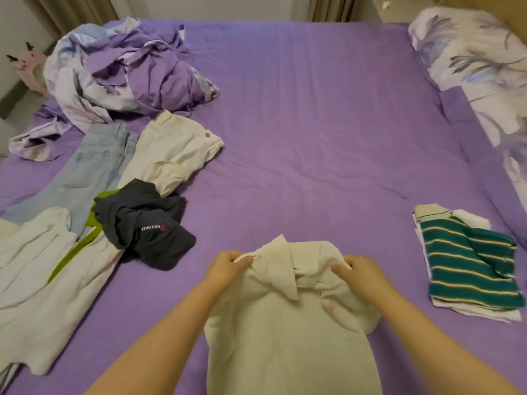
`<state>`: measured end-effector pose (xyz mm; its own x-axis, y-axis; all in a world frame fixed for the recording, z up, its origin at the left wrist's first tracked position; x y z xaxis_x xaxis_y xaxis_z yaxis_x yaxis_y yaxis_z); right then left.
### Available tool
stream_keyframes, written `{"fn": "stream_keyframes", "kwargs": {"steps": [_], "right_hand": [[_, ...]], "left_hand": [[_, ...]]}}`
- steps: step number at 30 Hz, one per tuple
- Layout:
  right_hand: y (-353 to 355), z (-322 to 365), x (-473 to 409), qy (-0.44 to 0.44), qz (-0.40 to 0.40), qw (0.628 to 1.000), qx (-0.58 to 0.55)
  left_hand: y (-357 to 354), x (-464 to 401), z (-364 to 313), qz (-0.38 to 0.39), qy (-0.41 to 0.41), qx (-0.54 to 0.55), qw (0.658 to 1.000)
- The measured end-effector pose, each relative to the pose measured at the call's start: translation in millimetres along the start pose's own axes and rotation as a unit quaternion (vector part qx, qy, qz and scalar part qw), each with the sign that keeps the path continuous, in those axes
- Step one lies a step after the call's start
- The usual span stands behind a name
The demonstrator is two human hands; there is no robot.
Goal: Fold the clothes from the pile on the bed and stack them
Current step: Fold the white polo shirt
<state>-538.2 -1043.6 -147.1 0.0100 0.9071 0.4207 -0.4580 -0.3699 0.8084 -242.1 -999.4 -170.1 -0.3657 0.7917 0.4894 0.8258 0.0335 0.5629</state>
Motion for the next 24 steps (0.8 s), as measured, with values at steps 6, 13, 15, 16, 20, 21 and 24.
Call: {"fn": "stream_keyframes", "kwargs": {"steps": [6, 13, 15, 16, 20, 21, 24], "right_hand": [[1.1, -8.4, -45.7, 0.013, -0.009, 0.998, 0.058], [9.1, 4.0, -111.8, 0.034, -0.027, 0.995, 0.091], [-12.2, 3.5, -121.8, 0.042, 0.016, 0.996, 0.081], [-20.9, 2.9, -126.4, 0.039, 0.018, 0.997, 0.064], [-33.3, 4.3, -141.5, 0.015, -0.031, 0.999, -0.022], [-31.6, 7.0, -145.0, 0.010, -0.050, 0.998, -0.041], [-26.4, 16.1, -156.8, 0.011, -0.085, 0.994, -0.062]], "left_hand": [[-6.6, -67.8, -17.6, -0.011, -0.106, -0.069, 0.992], [-21.6, -111.3, -44.6, -0.075, -0.155, -0.219, 0.960], [-35.2, -112.3, -45.3, -0.105, -0.163, -0.262, 0.945], [-42.4, -111.5, -47.4, -0.116, -0.171, -0.261, 0.943], [-74.6, -107.4, -56.6, -0.104, -0.136, -0.158, 0.973], [-80.3, -109.2, -59.1, -0.108, -0.107, -0.143, 0.978], [-91.6, -121.2, -65.4, -0.138, 0.014, -0.086, 0.987]]}}
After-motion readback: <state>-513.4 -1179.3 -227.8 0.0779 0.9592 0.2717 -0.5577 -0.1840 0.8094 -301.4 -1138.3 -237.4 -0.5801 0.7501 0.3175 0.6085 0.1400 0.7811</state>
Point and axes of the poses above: each hand's wrist, its own x-axis away from the middle knuckle, its own y-axis out of the back of the hand, z = x × y, the point moved 7 cm from there along -x, towards the middle knuckle, and after that the axes turned 12 degrees about -z, right-handed, at the moved point
